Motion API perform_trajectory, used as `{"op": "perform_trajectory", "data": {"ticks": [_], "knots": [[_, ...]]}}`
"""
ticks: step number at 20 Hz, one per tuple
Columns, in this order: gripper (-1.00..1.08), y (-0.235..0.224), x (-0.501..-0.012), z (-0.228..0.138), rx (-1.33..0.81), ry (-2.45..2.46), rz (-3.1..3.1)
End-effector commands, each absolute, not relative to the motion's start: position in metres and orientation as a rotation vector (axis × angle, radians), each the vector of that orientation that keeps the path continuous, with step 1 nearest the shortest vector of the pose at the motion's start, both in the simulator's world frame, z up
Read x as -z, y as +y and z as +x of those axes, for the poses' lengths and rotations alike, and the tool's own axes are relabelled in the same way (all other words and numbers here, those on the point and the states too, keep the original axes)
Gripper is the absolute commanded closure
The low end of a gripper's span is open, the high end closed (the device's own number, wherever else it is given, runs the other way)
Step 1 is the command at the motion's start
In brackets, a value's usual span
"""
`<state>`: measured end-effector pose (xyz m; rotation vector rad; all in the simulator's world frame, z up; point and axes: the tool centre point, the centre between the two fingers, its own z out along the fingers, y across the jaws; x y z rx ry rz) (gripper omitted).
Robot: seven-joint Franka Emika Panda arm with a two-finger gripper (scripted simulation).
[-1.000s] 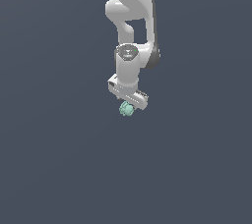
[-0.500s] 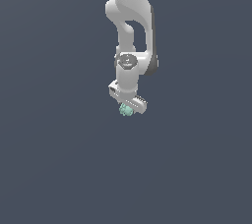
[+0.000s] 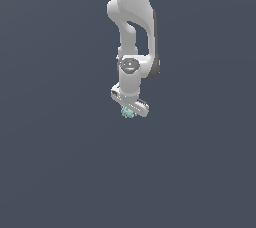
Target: Pick up the object and move it to a goal position.
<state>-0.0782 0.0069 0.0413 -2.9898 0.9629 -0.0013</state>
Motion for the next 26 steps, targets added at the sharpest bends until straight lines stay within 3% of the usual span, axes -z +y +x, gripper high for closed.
{"op": "perform_trajectory", "data": {"ticks": [1, 14, 26], "knots": [[1.08, 0.006, -0.04, -0.078, 0.0, 0.964, -2.99], [1.08, 0.006, -0.058, -0.073, 0.002, 0.963, -2.989], [1.08, 0.003, -0.145, -0.048, 0.001, 0.965, -2.99]]}}
